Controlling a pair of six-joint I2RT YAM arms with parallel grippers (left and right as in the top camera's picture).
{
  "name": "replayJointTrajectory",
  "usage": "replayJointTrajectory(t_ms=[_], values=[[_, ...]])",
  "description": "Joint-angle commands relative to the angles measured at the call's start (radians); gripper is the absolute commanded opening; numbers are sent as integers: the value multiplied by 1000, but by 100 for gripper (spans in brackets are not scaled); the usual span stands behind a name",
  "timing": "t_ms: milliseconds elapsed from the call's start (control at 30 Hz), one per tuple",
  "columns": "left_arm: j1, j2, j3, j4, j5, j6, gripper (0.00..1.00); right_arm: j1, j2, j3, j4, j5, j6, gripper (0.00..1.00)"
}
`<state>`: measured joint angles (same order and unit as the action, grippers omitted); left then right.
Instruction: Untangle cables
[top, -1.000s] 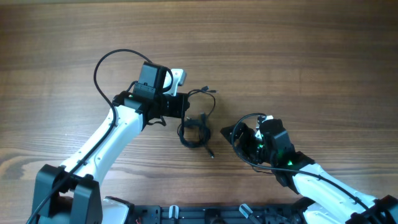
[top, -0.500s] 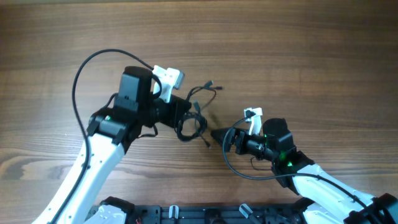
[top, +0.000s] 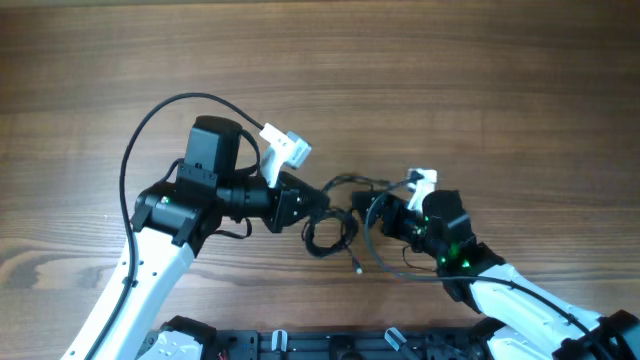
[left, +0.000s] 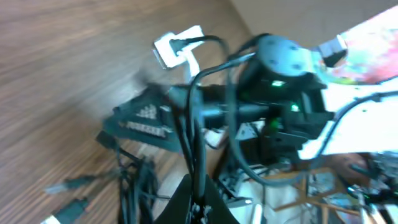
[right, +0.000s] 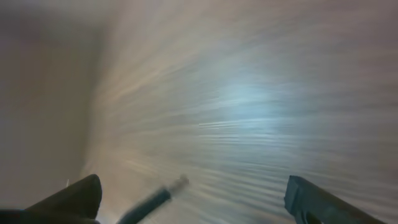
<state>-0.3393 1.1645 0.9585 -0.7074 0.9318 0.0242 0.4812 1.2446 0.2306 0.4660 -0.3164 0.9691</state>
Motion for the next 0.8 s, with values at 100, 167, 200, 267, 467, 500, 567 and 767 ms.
replayJointTrajectory(t_ms=[100,167,200,267,467,500,567,767], values=[[0,-28,4,-14,103,29,4,-5,8,-3,-64,252,100,100],[1,-27,4,-15,70,28,4,-5,8,-3,-66,249,99,100],[2,-27,4,-16,59,28,4,-5,8,-3,-71,250,100,100],[2,-27,4,-16,59,28,4,-10,8,-3,-99,266,104,100],[5,-27,4,-11,26,28,4,-53,8,-3,-185,229,157,100],[6,-27,4,-8,-9,23,4,-54,8,-3,-183,184,136,100],[6,-25,4,0,-65,-30,4,-53,8,-3,-156,92,58,100],[7,-24,4,76,-377,-449,4,-53,5,-3,-5,-217,-49,100]])
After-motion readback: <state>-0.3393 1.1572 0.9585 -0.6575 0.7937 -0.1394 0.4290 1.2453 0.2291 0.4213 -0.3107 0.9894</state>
